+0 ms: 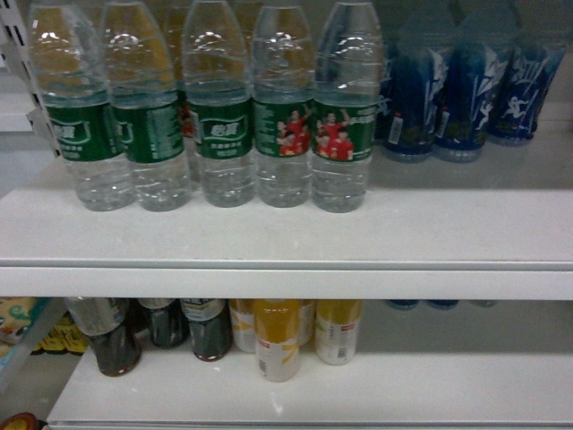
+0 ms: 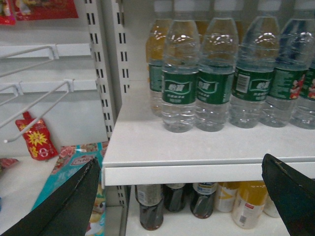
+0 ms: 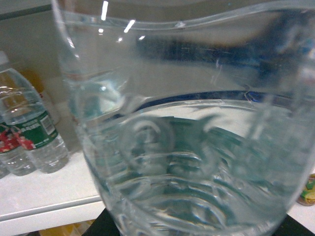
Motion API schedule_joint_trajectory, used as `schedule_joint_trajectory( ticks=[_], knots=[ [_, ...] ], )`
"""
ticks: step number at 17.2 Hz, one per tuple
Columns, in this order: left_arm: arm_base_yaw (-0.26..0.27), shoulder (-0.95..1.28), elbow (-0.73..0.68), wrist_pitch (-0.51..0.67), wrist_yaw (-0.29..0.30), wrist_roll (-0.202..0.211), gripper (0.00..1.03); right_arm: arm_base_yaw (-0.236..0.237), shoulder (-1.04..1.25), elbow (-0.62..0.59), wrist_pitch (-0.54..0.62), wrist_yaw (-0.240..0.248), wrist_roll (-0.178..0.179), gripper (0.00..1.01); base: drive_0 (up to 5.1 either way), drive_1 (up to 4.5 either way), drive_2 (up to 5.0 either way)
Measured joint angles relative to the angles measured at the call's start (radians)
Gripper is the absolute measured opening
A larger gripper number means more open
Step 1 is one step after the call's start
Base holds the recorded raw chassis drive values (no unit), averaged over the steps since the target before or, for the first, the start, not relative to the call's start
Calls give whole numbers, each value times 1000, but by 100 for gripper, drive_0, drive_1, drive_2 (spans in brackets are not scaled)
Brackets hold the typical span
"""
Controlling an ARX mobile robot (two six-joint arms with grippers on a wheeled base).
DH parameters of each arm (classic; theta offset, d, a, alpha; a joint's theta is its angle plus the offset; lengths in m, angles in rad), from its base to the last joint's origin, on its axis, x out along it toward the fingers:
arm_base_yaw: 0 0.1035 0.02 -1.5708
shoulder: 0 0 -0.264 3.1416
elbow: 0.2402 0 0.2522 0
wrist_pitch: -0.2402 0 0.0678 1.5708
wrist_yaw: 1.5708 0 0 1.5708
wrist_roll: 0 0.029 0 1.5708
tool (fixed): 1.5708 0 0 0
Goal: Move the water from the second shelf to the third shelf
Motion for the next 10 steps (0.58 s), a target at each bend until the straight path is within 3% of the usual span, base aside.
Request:
schedule_joint_trajectory(
  ticks=[10],
  knots=[
    [0,0,0,2,0,0,98,0,-1,0,5,-4,0,39,-494,252,252]
  ],
)
